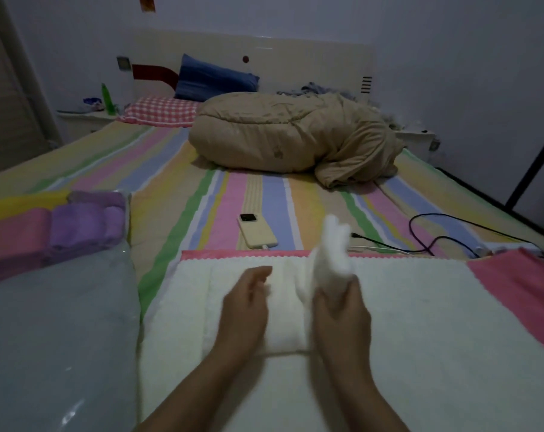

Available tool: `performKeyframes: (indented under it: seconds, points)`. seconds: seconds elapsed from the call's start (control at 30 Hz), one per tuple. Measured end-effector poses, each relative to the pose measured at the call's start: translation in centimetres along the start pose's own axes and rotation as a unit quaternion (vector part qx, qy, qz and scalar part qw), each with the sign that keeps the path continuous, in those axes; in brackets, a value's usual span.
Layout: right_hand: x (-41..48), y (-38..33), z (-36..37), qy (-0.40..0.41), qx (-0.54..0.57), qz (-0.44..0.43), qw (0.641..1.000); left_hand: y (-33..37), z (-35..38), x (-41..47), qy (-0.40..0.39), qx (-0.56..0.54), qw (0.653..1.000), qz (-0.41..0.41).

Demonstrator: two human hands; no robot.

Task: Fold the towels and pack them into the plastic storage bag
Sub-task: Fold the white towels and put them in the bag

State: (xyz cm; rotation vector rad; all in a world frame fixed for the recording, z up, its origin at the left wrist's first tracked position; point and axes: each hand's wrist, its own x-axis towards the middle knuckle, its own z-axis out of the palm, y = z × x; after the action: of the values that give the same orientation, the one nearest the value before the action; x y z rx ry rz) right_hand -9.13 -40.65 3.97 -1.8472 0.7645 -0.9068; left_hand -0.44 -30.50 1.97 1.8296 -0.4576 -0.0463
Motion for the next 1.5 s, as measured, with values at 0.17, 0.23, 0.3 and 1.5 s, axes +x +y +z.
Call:
performKeyframes:
  seconds: [0.17, 0.23, 0.3, 1.5]
  points:
    - [-2.7, 0.3, 5.4, -0.134, -0.214, -0.334, 0.908, -1.0, -8.1, 0.8, 0.075, -0.005, 0.983, -0.165]
    - [-3.6, 1.4, 6.8, -0.179, -0.260, -0.386, 0.867, -2.0, -9.3, 0.3, 0.059, -0.056, 0.964, -0.253]
    - [-4.0, 2.2, 7.4, -0.184, -0.270, -0.409, 0.852, -2.6, -9.3, 0.1, 0.026, -0.091, 0.945, -0.313]
    - [-19.9, -11.4, 7.8, -0.089, -0.092, -0.513, 0.849, -9.7, -34.9, -19.7, -0.048, 0.526, 0.832, 0.169]
